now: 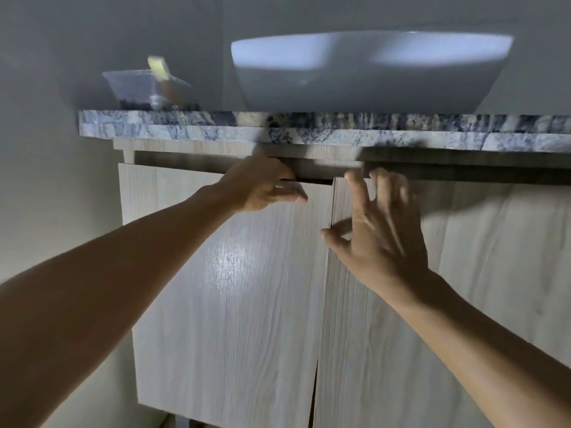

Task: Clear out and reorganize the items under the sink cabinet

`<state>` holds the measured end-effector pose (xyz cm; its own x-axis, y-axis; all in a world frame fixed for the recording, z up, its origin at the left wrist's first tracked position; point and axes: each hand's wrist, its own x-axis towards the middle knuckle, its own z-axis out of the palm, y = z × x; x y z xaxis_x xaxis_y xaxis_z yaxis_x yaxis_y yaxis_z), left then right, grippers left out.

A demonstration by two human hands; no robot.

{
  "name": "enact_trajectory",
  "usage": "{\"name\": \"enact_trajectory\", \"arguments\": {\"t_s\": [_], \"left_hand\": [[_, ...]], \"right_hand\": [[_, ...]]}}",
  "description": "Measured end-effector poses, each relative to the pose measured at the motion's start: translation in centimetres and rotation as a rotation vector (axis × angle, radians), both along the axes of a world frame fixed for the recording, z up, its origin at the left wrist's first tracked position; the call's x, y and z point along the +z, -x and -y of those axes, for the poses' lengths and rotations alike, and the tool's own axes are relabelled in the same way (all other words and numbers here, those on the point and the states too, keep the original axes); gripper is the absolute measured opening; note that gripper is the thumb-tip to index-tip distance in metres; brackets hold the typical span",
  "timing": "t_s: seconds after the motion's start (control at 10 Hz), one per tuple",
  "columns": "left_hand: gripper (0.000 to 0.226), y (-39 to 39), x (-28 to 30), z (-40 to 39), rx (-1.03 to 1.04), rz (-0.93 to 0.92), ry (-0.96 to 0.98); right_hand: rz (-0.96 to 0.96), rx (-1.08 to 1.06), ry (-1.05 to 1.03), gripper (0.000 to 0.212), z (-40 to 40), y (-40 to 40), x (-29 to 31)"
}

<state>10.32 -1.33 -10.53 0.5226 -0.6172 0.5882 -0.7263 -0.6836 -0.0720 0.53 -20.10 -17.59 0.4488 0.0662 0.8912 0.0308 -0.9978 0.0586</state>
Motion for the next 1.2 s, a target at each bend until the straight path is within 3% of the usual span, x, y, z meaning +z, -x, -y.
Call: {"name": "enact_trajectory", "arguments": {"t_s": [0.2,0.4,0.6,0.7,0.8,0.9,1.1,1.2], "left_hand": [[0.033,0.1,0.4,-0.7,0.014,0.005,0.019],[0.065,-0.9,1.2,-2.1,0.086,0.005,0.04],[0.032,-0.6,0.1,-2.0,0.042,0.088,0.151],[0.032,-0.6,-2.1,-1.7,0.008,0.262,0.25],[0.053,-0.5,-4.8,-0.6,0.053,0.319,0.314],[0.06,-0.5,-5.9,1.1,0.142,0.357,0.321],[0.046,2.3,-4.9,3.0,0.264,0.199,0.277],[0.049,5.8,-6.0,2.8,0.267,0.029,0.266]], "right_hand": [[-0.027,-0.048,-0.001,0.086,-0.2,-1.2,0.4],[-0.076,-0.068,0.001,0.089,-0.2,-2.4,0.8],[-0.102,-0.065,0.04,0.092,0.8,-3.9,-0.6],[-0.102,-0.063,0.089,0.091,1.5,-4.7,-1.6],[-0.098,-0.067,0.081,0.091,1.5,-5.1,-1.7],[-0.107,-0.094,0.086,0.09,1.2,-5.2,-1.6],[-0.264,-0.083,0.047,0.089,1.1,-3.3,-0.2],[-0.431,0.068,-0.031,0.083,1.5,-0.8,2.3]]}}
